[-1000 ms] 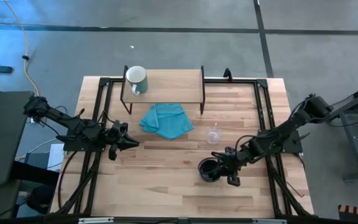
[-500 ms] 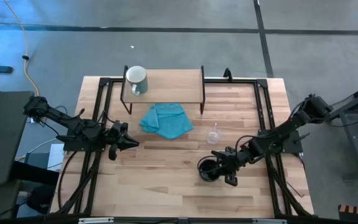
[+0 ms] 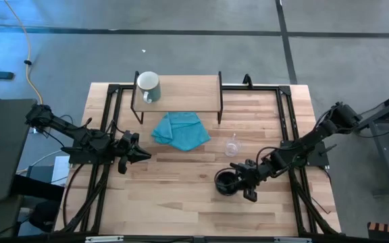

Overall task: Stack small to large cups/mugs on shelf
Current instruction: Put the blue mug on the shelf

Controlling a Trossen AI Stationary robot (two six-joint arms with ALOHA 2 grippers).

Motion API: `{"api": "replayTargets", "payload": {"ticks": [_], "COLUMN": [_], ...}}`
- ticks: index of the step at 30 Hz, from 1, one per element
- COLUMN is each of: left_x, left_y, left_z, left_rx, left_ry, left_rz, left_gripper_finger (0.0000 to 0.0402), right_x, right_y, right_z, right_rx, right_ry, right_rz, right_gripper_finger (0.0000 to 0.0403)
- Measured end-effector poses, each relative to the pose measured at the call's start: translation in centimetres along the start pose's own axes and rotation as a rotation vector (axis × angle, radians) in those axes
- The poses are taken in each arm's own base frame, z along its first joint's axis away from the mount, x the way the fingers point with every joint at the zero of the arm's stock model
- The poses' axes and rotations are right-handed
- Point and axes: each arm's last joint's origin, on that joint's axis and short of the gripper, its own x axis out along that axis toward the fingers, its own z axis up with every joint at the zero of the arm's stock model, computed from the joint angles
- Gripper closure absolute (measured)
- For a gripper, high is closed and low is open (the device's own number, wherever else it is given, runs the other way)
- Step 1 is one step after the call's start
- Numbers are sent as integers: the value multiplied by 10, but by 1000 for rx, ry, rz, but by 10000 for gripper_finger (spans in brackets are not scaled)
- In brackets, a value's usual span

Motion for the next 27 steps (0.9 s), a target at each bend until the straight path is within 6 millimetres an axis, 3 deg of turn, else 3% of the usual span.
{"api": "replayTargets", "payload": {"ticks": [27], "left_x": [0], "left_y": [0], "left_z": [0], "left_rx": [0], "left_ry": [0], "left_rz": [0], "left_gripper_finger": [376], "right_x": [-2], "right_y": [1], "right_z": [19], "right_rx": [204], "right_ry": [-122], "right_rz": [65], "right_gripper_finger": [402]}}
